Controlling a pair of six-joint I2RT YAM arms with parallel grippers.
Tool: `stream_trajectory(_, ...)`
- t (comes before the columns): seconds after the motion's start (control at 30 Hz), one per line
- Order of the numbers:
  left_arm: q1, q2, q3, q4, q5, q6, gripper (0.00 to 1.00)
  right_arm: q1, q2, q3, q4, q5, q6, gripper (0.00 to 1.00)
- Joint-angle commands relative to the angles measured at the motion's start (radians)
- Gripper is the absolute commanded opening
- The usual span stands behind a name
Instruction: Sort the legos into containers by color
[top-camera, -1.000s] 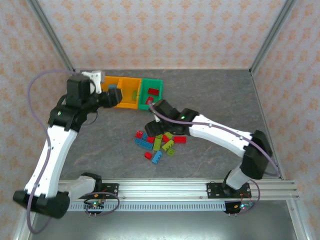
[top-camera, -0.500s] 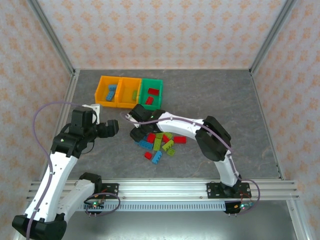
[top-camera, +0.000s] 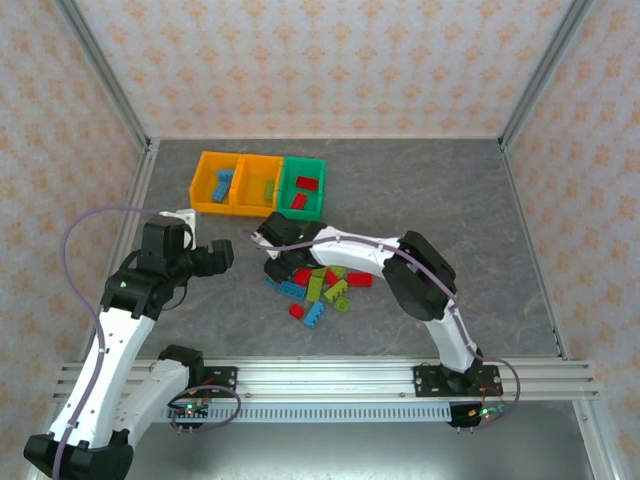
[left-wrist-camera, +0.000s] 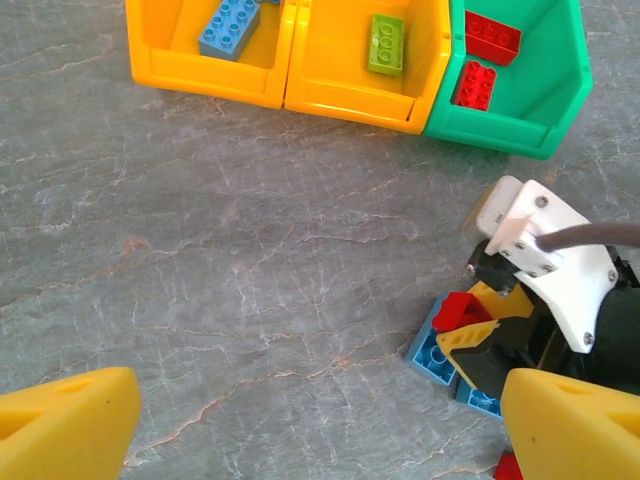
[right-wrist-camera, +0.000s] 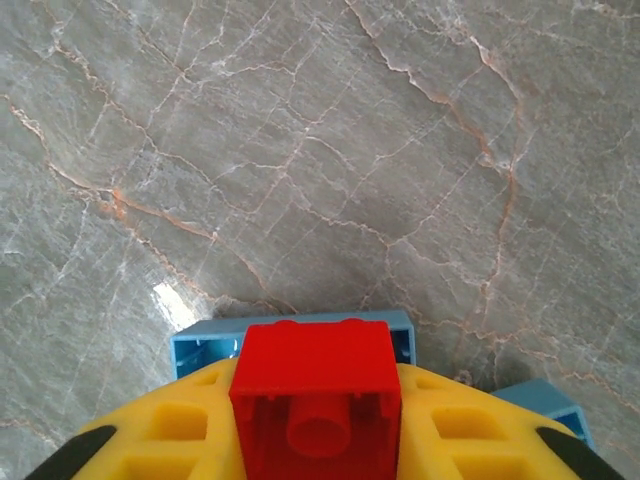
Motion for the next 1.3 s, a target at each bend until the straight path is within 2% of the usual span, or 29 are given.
stream_trajectory(0.0, 0.006, -0.017, 0.0, 0.011, -0.037, 0.002, 0.94, -0.009, -0.162, -0.072, 0.113, 0.014, 0.043, 0.28)
stream_trajectory(0.17, 0.007, -0.016, -0.003, 0.013, -0.023, 0.003, 0.94, -0.093, -0.295, -0.171, 0.324, 0.089, 0.186, 0.27)
stream_trajectory(0.3, 0.007, -0.013, -0.004, 0.02, -0.009, 0.002, 0.94, -0.167, -0.243, -0.119, 0.371, 0.276, 0.236, 0.29)
stream_trajectory(0.37, 0.008, -0.011, -0.005, 0.02, -0.008, 0.005, 0.94, -0.204, -0.171, -0.05, 0.35, 0.324, 0.245, 0.29)
stream_trajectory(0.57, 0.01, -0.011, -0.006, 0.012, -0.011, 0.008, 0.94, -0.262, 0.081, 0.269, 0.202, 0.289, 0.198, 0.31)
stream_trajectory(0.7, 0.011, -0.009, -0.007, 0.012, -0.006, 0.01, 0.94, -0.27, 0.212, 0.513, 0.031, 0.281, 0.18, 0.43)
stream_trajectory(0.77, 0.013, -0.009, -0.008, 0.011, -0.011, 0.014, 0.94, -0.27, 0.22, 0.563, -0.001, 0.273, 0.184, 0.49)
stream_trajectory(0.97, 0.019, 0.011, -0.009, 0.012, 0.009, 0.022, 0.94, -0.268, 0.075, 0.479, -0.022, 0.252, 0.205, 0.52)
stream_trajectory(1.07, 0.018, 0.033, -0.018, 0.025, 0.054, 0.021, 0.94, -0.268, -0.079, 0.349, -0.026, 0.179, 0.215, 0.53)
stream_trajectory(1.13, 0.014, 0.069, -0.038, 0.048, 0.125, 0.008, 0.93, -0.27, -0.199, 0.236, -0.028, 0.1, 0.221, 0.55)
stream_trajectory(1.2, -0.021, 0.143, -0.042, 0.051, 0.203, -0.018, 0.87, -0.27, -0.328, 0.107, -0.023, 0.003, 0.225, 0.58)
stream_trajectory(1.27, -0.11, 0.199, -0.048, 0.051, 0.169, -0.061, 0.85, -0.268, -0.448, -0.026, -0.006, -0.055, 0.24, 0.61)
